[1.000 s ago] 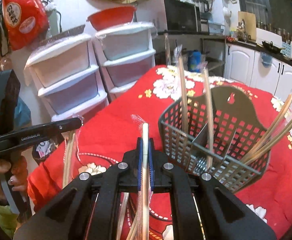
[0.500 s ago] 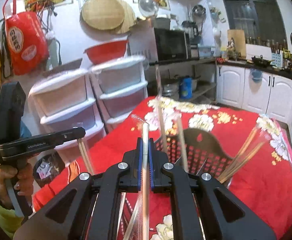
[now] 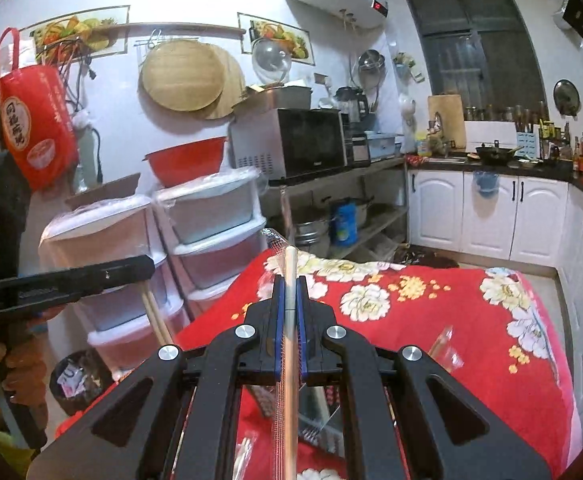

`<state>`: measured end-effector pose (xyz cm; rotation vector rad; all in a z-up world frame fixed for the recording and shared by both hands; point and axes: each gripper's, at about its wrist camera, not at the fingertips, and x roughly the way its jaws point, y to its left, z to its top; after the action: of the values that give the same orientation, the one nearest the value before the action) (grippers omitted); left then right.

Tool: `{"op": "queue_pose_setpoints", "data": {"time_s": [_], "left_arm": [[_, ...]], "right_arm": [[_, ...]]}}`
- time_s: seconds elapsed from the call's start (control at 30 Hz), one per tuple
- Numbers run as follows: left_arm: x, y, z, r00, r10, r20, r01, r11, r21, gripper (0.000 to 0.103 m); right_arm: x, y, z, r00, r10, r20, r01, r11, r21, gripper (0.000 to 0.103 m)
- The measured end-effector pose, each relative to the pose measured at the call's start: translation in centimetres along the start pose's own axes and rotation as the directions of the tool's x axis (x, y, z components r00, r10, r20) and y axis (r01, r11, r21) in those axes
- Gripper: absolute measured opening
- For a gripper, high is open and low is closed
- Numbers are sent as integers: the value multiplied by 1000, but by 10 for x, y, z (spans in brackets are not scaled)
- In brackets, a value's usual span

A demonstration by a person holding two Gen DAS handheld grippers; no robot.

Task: Organize utensils
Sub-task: 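Lift both held chopsticks and carry them above the grey caddy, then lower the chopsticks into the caddy compartments and open both grippers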

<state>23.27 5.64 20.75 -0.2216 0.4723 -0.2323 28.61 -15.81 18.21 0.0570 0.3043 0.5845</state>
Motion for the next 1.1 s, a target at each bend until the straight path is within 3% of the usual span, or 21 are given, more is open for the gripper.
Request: {"op": "queue_pose_setpoints", "data": {"time_s": [0.27,0.53,1.1], "left_arm": [[20,-16,31,1000,-5,24,5,1000,27,1],[48,-7,45,999,25,31,-25,1000,17,1],[90,10,33,999,42,9,-42,998,36,1]], "right_arm": [[25,-10,21,998,-38,43,38,999,-3,6],[67,-22,29,995,-56,77,51,996,69,6],[119,-29,3,973,-183,139,172,981,84,6]]}}
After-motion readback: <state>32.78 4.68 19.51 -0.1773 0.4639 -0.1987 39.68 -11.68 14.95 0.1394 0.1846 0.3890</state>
